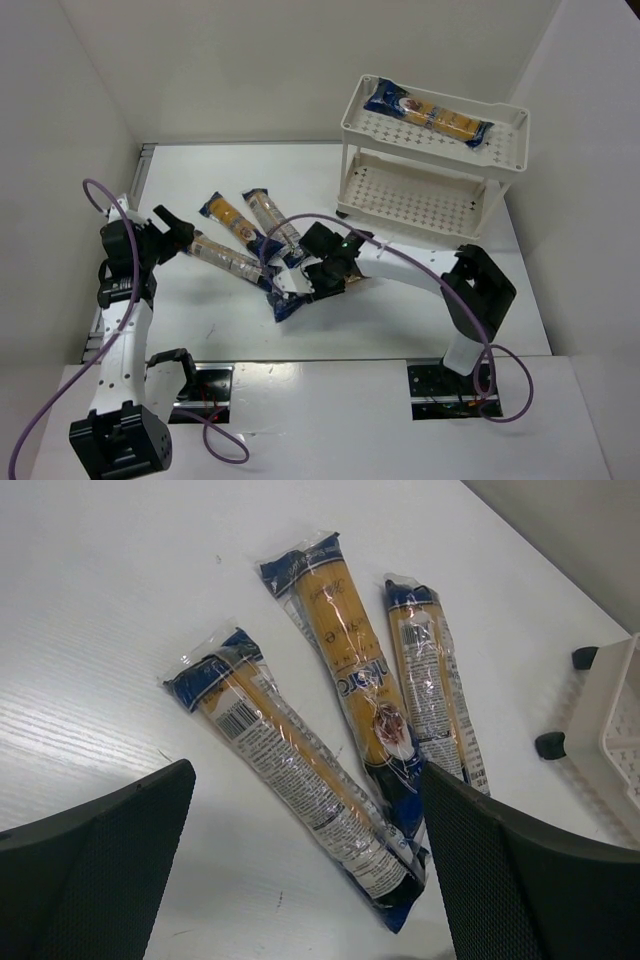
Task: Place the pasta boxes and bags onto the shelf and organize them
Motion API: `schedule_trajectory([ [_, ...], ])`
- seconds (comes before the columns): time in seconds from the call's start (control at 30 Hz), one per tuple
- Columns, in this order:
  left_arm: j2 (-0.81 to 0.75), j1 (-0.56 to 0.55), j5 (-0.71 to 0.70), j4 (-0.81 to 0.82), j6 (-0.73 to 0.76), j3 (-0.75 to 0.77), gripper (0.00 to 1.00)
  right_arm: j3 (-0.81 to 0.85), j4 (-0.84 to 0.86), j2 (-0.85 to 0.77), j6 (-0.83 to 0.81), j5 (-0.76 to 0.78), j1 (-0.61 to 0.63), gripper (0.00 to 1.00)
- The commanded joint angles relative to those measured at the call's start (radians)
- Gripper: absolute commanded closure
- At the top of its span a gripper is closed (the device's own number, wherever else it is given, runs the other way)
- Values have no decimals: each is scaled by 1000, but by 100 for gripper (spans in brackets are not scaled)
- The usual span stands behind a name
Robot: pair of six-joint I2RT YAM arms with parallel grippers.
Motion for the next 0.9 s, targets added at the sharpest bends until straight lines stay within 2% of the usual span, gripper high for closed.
schedule_trajectory([
  [0.0, -17, 6, 6, 65, -6, -2, 0, 184, -30, -166, 299, -42, 13, 100],
  [0.07, -27, 6, 6, 65, -7, -2, 0, 239, -30, -207, 393, 4, 13, 100],
  [0.2, -36, 6, 6, 65, -7, -2, 0, 452, -45, -252, 511, 118, 13, 100],
  [0.33, -36, 6, 15, 65, -16, -2, 0, 644, 10, -270, 545, 269, 13, 100],
  [0.37, -36, 6, 24, 65, -26, -2, 0, 722, 30, -270, 528, 315, 13, 100],
  [0.4, -36, 6, 24, 65, -26, -2, 0, 753, 54, -270, 505, 424, 13, 100],
  [0.5, -36, 6, 33, 65, -36, -2, 0, 809, 227, -279, 302, 626, 13, 100],
  [0.53, -36, 6, 33, 65, -36, 9, 0, 828, 257, -279, 192, 689, -32, 100],
  [0.6, -36, 6, 44, 65, -36, 18, 0, 882, 289, -266, 124, 716, -91, 100],
  [0.67, -36, 6, 44, 74, -36, 18, 0, 893, 303, -256, 62, 687, -241, 100],
  [0.77, -36, 6, 55, 74, -36, 18, 0, 823, 312, -256, -1, 606, -406, 100],
  [0.87, -36, 6, 64, 83, -36, 18, 0, 749, 321, -256, -21, 566, -462, 100],
])
